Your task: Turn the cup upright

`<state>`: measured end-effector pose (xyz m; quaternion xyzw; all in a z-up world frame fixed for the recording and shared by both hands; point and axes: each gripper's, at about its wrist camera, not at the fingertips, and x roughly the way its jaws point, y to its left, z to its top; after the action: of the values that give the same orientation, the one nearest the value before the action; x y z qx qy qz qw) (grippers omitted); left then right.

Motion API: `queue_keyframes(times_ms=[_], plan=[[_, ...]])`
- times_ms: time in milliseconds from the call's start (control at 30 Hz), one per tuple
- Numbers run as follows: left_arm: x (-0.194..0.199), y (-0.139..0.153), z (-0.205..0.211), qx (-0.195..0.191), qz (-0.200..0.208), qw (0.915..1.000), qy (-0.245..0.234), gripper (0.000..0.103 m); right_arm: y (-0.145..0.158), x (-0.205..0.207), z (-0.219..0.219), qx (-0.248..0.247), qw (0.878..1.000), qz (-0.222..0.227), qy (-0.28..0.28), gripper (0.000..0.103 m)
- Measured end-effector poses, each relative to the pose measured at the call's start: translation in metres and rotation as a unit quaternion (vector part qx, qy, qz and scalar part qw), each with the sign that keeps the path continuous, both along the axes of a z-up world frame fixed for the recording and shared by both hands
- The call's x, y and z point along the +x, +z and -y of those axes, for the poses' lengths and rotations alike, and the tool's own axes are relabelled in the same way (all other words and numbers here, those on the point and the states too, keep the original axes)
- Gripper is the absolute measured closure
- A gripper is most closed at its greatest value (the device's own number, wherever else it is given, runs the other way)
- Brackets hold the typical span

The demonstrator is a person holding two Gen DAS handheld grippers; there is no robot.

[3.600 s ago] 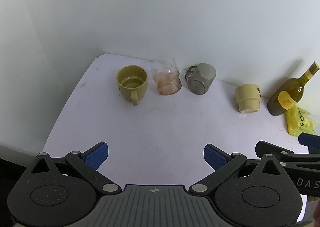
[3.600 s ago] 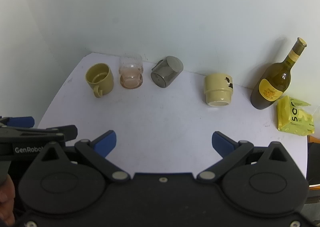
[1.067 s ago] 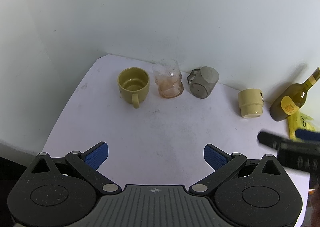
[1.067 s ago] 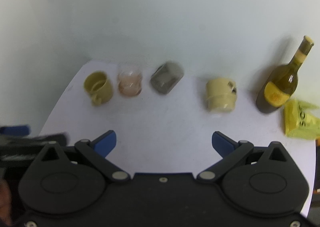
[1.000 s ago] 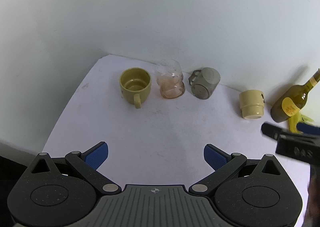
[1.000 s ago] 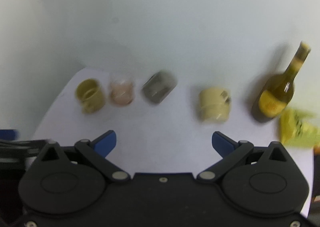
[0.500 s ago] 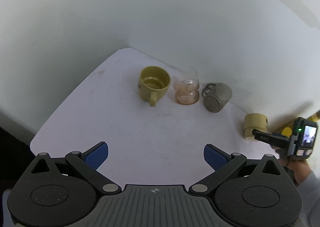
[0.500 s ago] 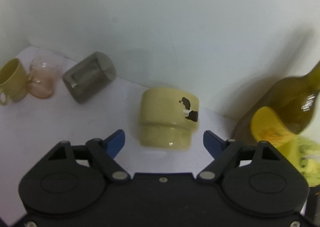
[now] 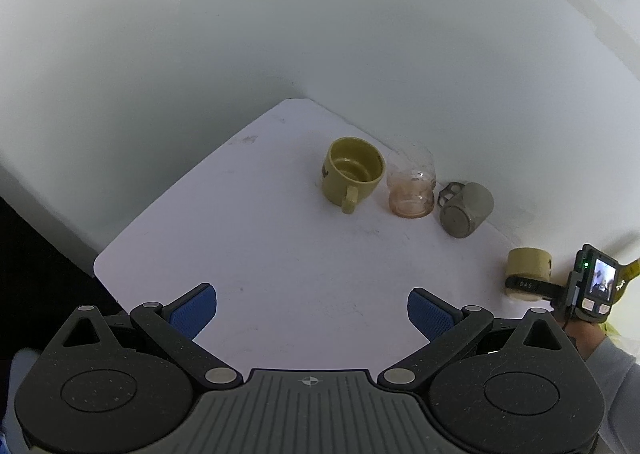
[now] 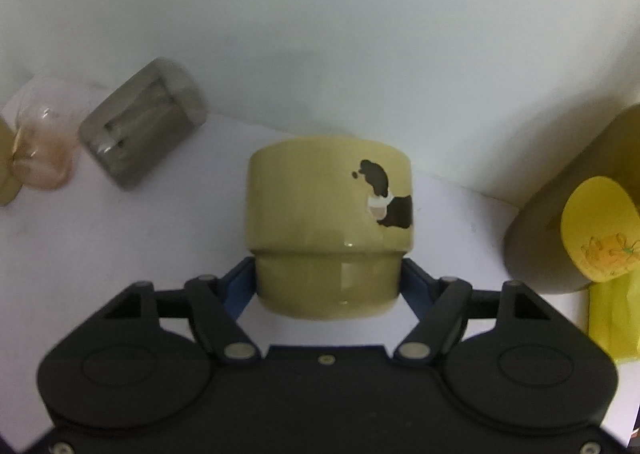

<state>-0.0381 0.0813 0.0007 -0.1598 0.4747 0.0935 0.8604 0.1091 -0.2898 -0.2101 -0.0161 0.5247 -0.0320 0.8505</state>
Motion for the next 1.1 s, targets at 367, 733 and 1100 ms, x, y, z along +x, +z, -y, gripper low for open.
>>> queue_keyframes(times_ms=[367, 733, 1100], plan=[[-0.002, 0.002, -0.003, -0.012, 0.010, 0.9996, -0.026, 0.000, -0.002, -0.054, -0.105, 0.000, 1.000, -0.020, 0.015, 0.030], [-0.017, -0.005, -0.019, -0.010, 0.002, 0.9995, -0.031, 0.000, 0.005, -0.085, -0.181, 0.030, 0.998, -0.052, 0.029, 0.028], [-0.023, -0.008, -0.030, -0.019, 0.012, 0.9991, -0.035, 0.000, 0.050, -0.074, -0.147, 0.078, 0.997, 0.004, 0.021, 0.019]])
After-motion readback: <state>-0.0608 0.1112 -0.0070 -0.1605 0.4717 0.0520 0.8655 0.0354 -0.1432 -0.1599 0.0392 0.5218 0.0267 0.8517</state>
